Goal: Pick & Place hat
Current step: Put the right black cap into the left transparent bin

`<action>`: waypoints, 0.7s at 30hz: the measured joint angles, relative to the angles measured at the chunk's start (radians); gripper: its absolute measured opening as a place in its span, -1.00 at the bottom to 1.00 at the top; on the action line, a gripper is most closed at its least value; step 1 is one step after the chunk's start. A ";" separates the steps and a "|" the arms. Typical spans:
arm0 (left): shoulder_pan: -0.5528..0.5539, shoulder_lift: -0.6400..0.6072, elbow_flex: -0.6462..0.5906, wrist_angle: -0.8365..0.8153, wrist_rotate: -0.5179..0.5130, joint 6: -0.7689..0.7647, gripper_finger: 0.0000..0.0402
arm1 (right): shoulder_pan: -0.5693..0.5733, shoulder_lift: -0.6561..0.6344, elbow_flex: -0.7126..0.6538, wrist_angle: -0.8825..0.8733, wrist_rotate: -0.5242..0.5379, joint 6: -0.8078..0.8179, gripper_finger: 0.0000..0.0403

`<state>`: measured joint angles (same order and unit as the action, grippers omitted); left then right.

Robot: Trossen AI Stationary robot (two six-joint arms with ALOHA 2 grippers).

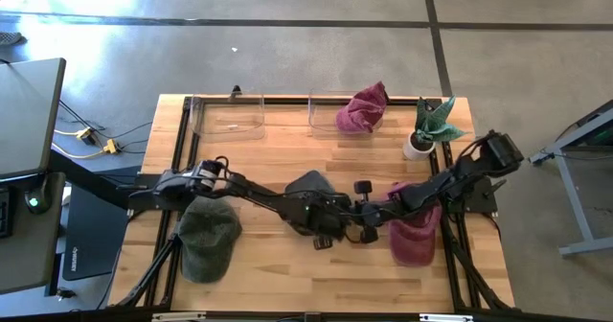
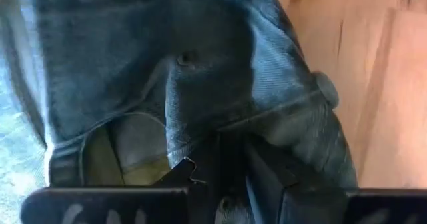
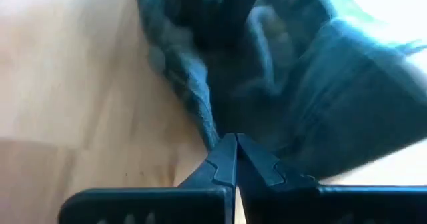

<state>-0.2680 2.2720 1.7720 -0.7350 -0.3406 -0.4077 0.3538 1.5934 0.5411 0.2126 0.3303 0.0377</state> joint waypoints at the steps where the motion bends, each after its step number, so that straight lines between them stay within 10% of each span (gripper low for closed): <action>1: 0.003 -0.004 -0.022 0.018 0.012 -0.001 -0.70 | -0.005 0.010 0.000 -0.005 -0.017 -0.011 -0.99; 12: -0.055 -0.015 -0.031 0.068 0.004 0.151 -0.70 | -0.012 -0.025 0.003 -0.098 -0.279 -0.121 -0.99; 21: -0.143 -0.040 -0.021 0.023 -0.209 0.178 -0.70 | 0.076 -0.153 -0.001 -0.130 -0.196 -0.151 -0.97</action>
<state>-0.4105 2.2319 1.7514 -0.7117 -0.5493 -0.2298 0.4297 1.4406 0.5405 0.0826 0.1343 -0.1135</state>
